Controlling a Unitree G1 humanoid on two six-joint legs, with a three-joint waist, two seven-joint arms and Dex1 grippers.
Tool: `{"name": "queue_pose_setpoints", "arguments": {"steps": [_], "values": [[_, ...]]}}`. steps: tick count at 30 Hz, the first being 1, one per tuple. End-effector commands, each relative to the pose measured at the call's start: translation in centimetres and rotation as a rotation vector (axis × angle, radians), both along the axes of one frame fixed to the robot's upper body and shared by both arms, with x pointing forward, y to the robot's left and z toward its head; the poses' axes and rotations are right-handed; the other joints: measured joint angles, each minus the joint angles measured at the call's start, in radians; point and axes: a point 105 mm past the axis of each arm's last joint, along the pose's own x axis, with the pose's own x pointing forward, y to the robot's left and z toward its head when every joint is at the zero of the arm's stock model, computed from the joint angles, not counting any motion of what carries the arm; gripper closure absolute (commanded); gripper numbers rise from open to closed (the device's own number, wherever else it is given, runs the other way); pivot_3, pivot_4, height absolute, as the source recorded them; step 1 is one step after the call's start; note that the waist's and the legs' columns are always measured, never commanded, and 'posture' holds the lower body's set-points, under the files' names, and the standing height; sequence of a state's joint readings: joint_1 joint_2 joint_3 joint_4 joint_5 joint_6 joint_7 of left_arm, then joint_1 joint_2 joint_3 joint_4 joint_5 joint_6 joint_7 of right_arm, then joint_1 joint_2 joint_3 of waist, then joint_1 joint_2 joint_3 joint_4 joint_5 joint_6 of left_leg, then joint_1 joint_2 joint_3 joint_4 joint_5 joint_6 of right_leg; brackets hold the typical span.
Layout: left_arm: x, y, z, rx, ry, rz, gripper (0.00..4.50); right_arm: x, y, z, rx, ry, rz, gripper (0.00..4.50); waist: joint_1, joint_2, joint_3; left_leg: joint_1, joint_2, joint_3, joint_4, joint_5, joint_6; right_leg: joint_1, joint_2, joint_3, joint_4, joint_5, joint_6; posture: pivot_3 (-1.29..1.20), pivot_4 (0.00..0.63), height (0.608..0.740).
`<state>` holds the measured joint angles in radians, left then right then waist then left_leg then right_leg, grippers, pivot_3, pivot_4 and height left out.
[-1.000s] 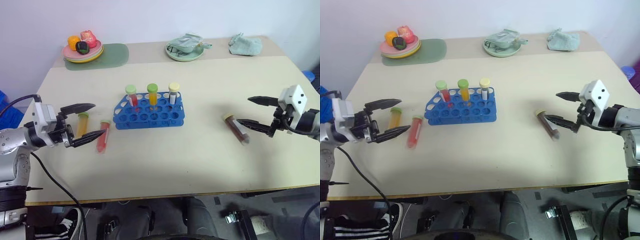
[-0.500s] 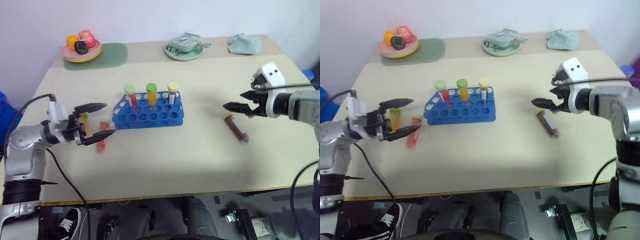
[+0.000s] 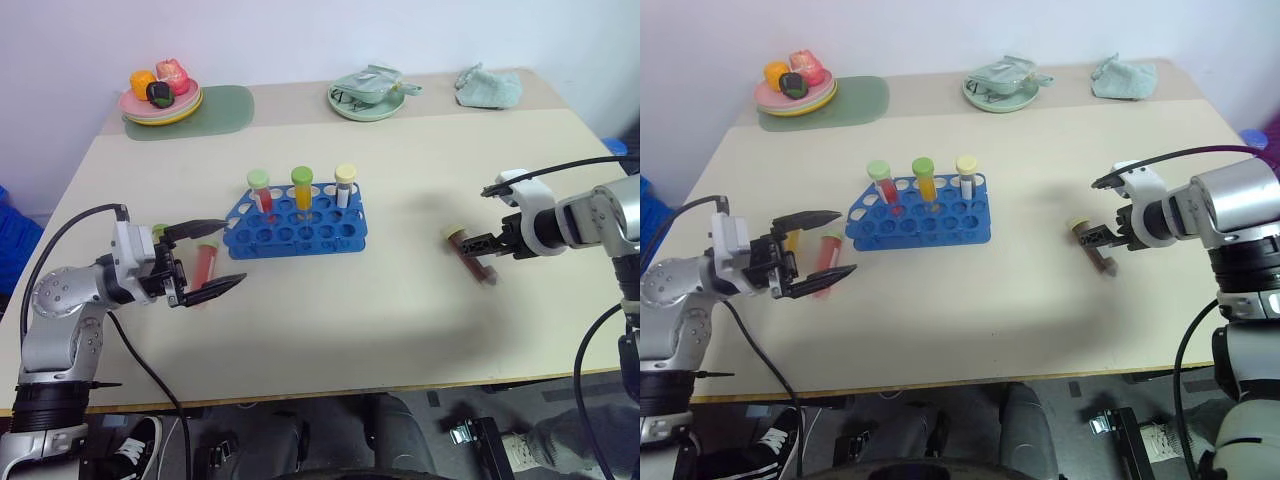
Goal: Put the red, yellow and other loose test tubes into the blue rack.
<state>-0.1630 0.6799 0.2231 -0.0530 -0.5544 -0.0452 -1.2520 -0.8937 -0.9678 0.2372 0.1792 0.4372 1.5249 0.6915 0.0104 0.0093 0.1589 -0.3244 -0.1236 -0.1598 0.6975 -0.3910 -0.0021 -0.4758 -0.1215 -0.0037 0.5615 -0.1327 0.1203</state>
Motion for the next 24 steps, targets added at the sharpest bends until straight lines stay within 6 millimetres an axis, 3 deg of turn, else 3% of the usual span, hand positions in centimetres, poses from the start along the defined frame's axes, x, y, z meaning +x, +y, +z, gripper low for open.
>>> {"name": "queue_pose_setpoints", "arguments": {"steps": [1,11,18,20,24], "values": [[-0.4,0.0,0.9,-0.006,-0.033,0.012,0.06,-0.2,0.5,0.6,-0.018,0.007,0.029,0.0,0.002,0.0,0.0,0.0,0.0,0.0,0.0,0.0,0.0,0.0,0.0,0.0,0.0,0.0,0.0,0.0,0.15,0.74],[-1.2,-0.4,0.7,-0.016,-0.029,0.027,0.06,1.0,0.0,-0.3,-0.083,0.013,-0.022,0.0,0.002,0.0,0.0,0.0,0.0,0.001,0.0,0.0,0.0,0.0,0.0,0.0,0.0,0.0,0.0,0.0,0.15,0.74],[-1.6,-0.5,0.8,-0.019,-0.029,0.038,0.06,0.4,0.6,-1.5,-0.086,0.058,-0.006,0.0,0.002,0.0,0.0,0.0,0.0,0.002,0.0,0.0,0.0,0.0,0.0,0.0,0.0,0.0,0.0,0.0,0.15,0.74],[-1.7,-0.6,0.8,-0.02,-0.029,0.04,0.0,0.5,0.5,-1.6,-0.093,0.056,-0.01,0.54,0.002,0.0,0.0,0.0,0.0,0.002,0.0,0.0,0.0,0.0,0.0,0.0,0.0,0.0,0.0,0.0,0.15,0.74],[-1.7,-0.6,0.8,-0.022,-0.027,0.043,0.0,0.5,0.5,-2.1,-0.096,0.064,-0.006,2.19,0.003,0.0,0.0,0.0,0.0,0.002,0.0,0.0,0.0,0.0,0.0,0.0,0.0,0.0,0.0,0.0,0.15,0.74]]}}
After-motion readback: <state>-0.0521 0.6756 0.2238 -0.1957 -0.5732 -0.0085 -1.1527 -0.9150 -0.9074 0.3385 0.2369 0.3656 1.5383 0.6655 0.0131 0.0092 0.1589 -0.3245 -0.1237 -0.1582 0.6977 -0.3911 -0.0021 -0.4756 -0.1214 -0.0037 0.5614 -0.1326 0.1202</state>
